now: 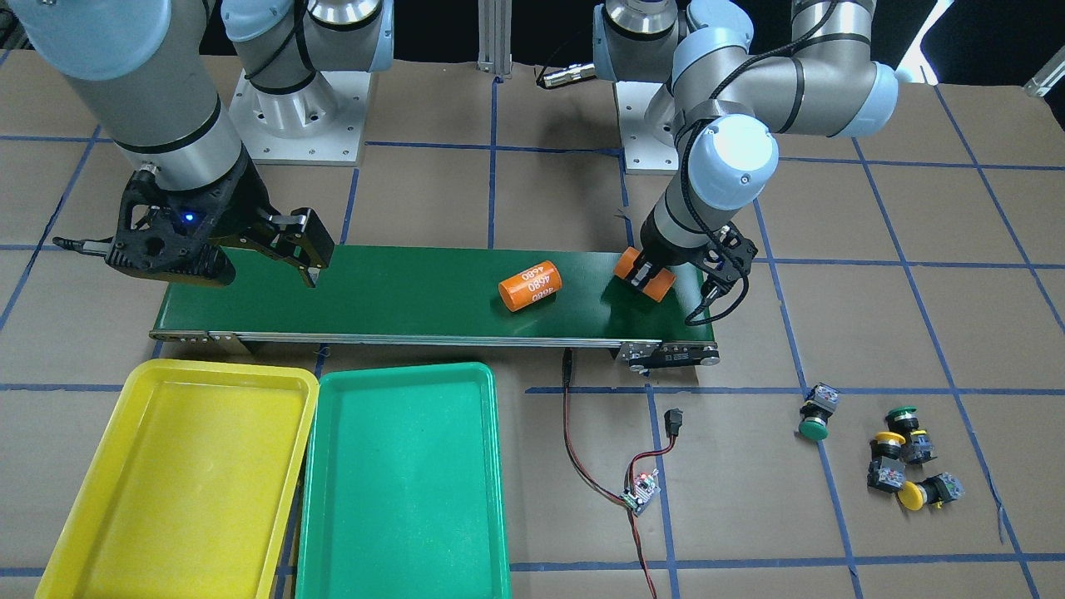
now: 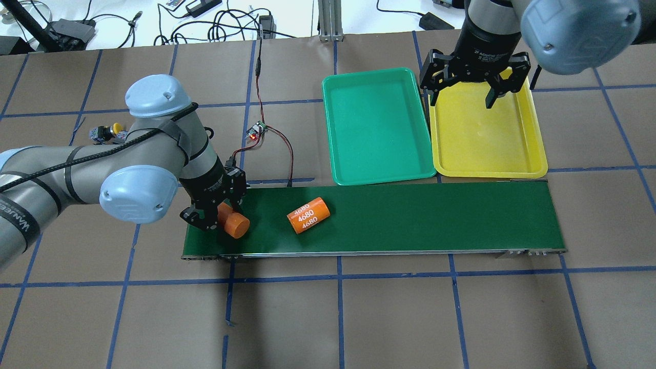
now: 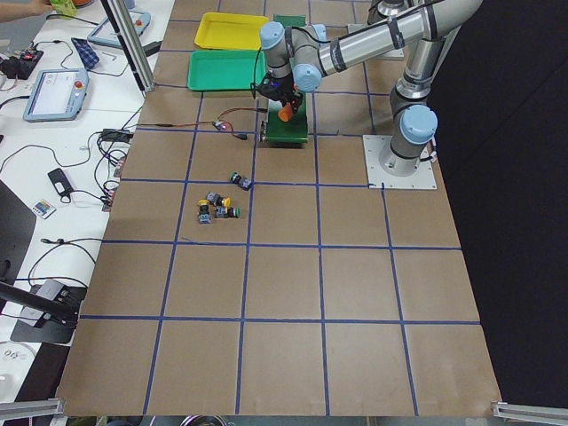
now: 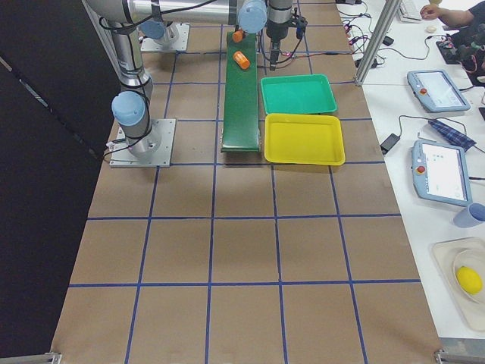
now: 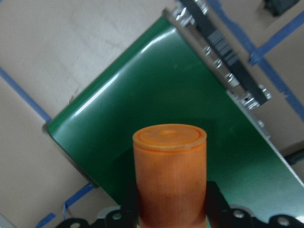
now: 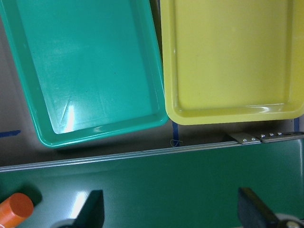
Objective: Sort buttons by color to trays
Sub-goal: 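Place the second orange cell on the conveyor with the left gripper, then return the left gripper to the button switches and grasp one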
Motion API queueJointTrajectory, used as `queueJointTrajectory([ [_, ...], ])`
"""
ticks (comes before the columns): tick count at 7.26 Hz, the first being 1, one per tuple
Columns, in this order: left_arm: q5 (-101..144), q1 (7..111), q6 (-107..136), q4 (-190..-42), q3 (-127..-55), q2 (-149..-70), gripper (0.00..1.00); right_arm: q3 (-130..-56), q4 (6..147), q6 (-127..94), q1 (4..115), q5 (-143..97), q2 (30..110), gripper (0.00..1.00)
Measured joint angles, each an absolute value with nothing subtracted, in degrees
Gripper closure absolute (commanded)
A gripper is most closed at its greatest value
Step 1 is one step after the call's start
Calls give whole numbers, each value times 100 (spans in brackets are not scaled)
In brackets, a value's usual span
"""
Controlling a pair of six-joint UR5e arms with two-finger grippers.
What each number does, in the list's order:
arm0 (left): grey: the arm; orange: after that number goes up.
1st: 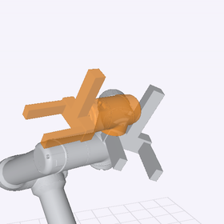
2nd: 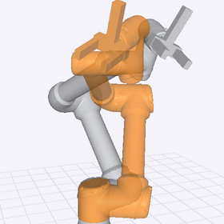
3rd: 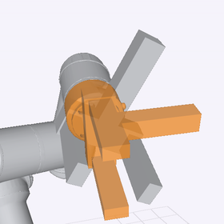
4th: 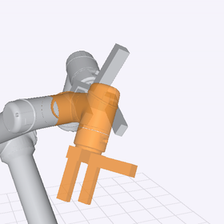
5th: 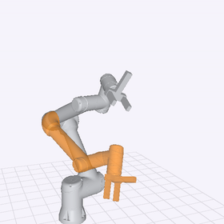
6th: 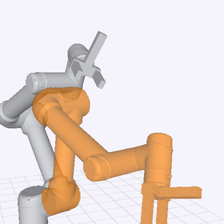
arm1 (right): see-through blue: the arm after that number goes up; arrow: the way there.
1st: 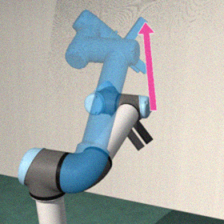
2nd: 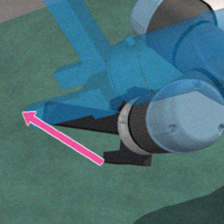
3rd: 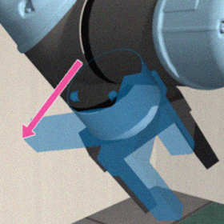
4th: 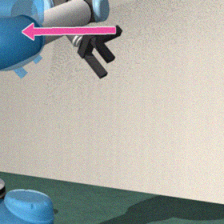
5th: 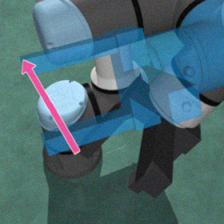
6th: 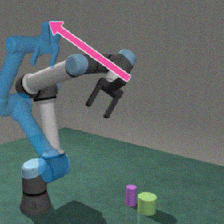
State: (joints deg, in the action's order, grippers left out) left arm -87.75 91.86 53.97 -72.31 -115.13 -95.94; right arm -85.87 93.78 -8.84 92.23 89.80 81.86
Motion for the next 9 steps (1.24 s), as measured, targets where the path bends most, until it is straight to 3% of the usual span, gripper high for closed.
queueJointTrajectory([
  [4,-8806,8834,4130,-7186,-11388,-9603,0,-8587,9378,-879,9220,8982,8184,0],
  [9,-8902,6593,-1131,-6602,-10631,-10508,0,-8587,9380,-907,9220,8993,8175,0],
])
